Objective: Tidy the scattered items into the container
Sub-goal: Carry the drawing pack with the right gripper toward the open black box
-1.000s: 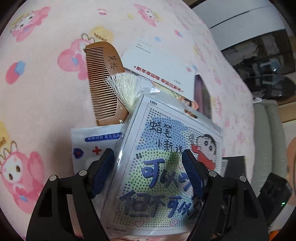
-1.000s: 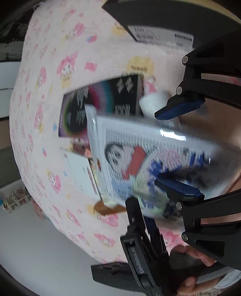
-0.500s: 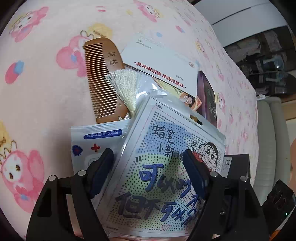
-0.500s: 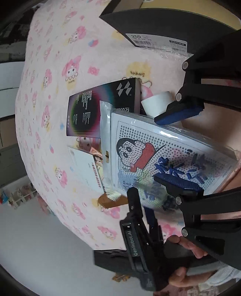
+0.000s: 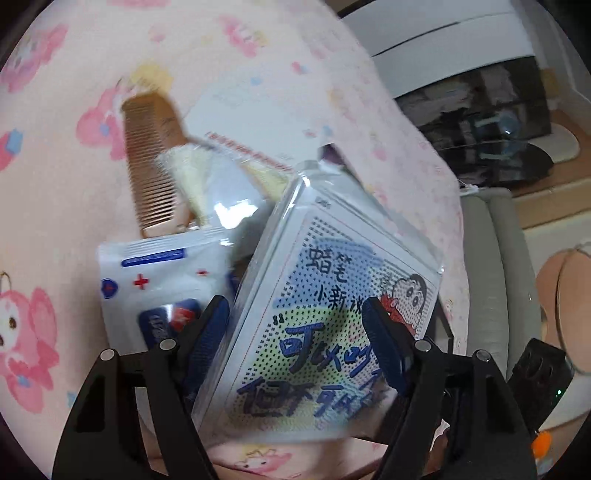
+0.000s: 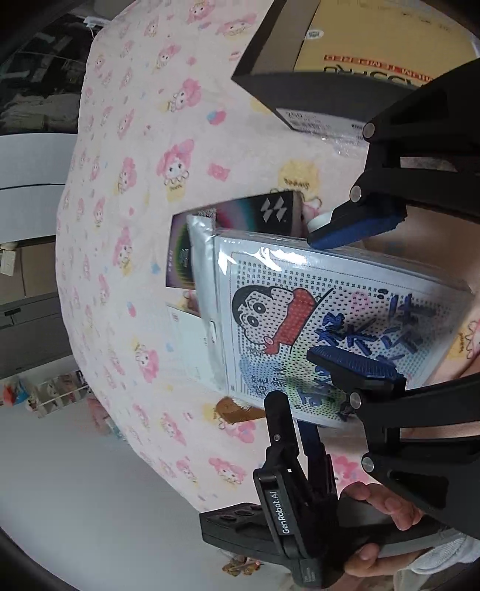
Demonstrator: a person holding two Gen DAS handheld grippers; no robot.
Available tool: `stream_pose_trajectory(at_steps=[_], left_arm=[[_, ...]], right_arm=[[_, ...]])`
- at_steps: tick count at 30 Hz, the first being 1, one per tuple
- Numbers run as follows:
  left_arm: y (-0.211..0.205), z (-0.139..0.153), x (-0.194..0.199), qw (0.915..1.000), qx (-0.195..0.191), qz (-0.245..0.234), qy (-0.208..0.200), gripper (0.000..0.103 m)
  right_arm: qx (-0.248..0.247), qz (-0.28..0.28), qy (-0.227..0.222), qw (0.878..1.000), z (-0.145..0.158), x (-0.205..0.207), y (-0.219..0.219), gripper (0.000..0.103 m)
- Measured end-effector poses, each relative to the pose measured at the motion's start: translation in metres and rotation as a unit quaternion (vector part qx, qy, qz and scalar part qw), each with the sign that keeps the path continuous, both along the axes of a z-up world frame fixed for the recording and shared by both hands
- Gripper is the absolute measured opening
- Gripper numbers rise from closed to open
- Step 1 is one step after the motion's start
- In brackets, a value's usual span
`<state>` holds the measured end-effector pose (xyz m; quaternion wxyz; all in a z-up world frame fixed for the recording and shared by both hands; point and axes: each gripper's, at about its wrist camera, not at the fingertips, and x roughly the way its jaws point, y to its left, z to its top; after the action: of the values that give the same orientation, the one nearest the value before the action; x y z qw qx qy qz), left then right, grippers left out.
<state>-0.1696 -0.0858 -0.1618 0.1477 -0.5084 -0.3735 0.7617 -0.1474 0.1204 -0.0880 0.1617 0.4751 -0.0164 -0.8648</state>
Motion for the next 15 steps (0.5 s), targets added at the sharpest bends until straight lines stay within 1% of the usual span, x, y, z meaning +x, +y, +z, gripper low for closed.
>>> stream_pose_trajectory(at_steps=[2,4,6,7,8,10,13,15], left_arm=[[0.005,0.018,0.007,0.9998,-0.005,-0.008,0.02,0.075],[0.014,0.033,0.012,0.9994,-0.008,-0.018,0.029,0.075],[0.026,0.045,0.013,0.999,-0.003,-0.028,0.036,0.075],[0.032,0.05,0.013,0.9987,-0.008,-0.031,0.039,0.074],[0.039,0.056,0.014,0.9984,-0.013,-0.034,0.043,0.07],[0.052,0.067,0.015,0.9978,-0.022,-0.04,0.049,0.067],[0.066,0.089,0.025,0.9959,-0.033,-0.054,0.065,0.065],[0.078,0.109,0.031,0.9931,-0.054,-0.054,0.089,0.065]], right_arm=[[-0.002,-0.002,0.006,1.0,0.011,0.006,0.008,0.051],[-0.01,-0.007,0.01,1.0,0.023,0.013,0.019,0.051],[-0.016,-0.013,0.017,1.0,0.033,0.019,0.031,0.051],[-0.016,-0.017,0.023,0.999,0.039,0.023,0.037,0.051],[-0.016,-0.021,0.029,0.999,0.044,0.026,0.042,0.051],[-0.016,-0.032,0.041,0.999,0.053,0.032,0.054,0.051],[-0.021,-0.046,0.062,0.997,0.07,0.045,0.075,0.051],[-0.039,-0.048,0.066,0.996,0.081,0.053,0.09,0.051]])
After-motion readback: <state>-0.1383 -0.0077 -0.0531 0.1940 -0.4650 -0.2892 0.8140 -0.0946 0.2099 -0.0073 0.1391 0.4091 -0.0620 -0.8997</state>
